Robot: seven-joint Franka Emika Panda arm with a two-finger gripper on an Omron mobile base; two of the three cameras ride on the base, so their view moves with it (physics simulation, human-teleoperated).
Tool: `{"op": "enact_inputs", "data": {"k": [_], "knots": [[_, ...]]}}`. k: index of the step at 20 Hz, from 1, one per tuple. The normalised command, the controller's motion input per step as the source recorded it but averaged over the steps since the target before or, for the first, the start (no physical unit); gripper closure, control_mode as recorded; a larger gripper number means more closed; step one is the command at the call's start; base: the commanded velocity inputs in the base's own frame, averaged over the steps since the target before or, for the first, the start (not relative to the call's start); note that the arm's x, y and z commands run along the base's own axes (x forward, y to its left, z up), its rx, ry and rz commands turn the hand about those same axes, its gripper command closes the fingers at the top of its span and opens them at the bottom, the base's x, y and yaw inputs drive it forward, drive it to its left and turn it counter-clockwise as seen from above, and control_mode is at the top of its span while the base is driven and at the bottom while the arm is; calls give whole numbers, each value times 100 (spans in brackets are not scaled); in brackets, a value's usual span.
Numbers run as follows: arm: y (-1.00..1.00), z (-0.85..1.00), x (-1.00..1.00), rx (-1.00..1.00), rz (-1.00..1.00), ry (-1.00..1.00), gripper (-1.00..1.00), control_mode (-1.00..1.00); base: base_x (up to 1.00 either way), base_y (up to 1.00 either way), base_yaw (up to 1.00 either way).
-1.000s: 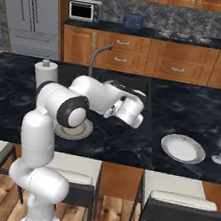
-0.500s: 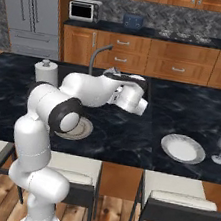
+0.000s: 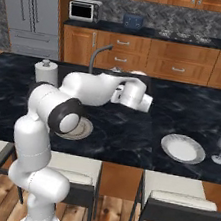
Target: Retrieve the wine glasses from the counter and place one next to each plate.
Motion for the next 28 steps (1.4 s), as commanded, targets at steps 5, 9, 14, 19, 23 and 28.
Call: {"op": "enact_inputs", "data": {"k": [5, 9, 14, 19, 23, 28], "knots": [[-24, -25, -5, -6, 13, -30, 100, -100, 0, 0, 0], [-4, -36, 0, -12, 15, -24, 100, -100, 0, 0, 0], [-5, -40, 0, -10, 15, -16, 100, -100, 0, 0, 0], [-19, -32, 20, -5, 6, -1, 100, -100, 0, 0, 0], [-10, -25, 20, -1, 0, 0, 100, -100, 0, 0, 0], [0, -39, 10, -1, 0, 1, 100, -100, 0, 0, 0]]}}
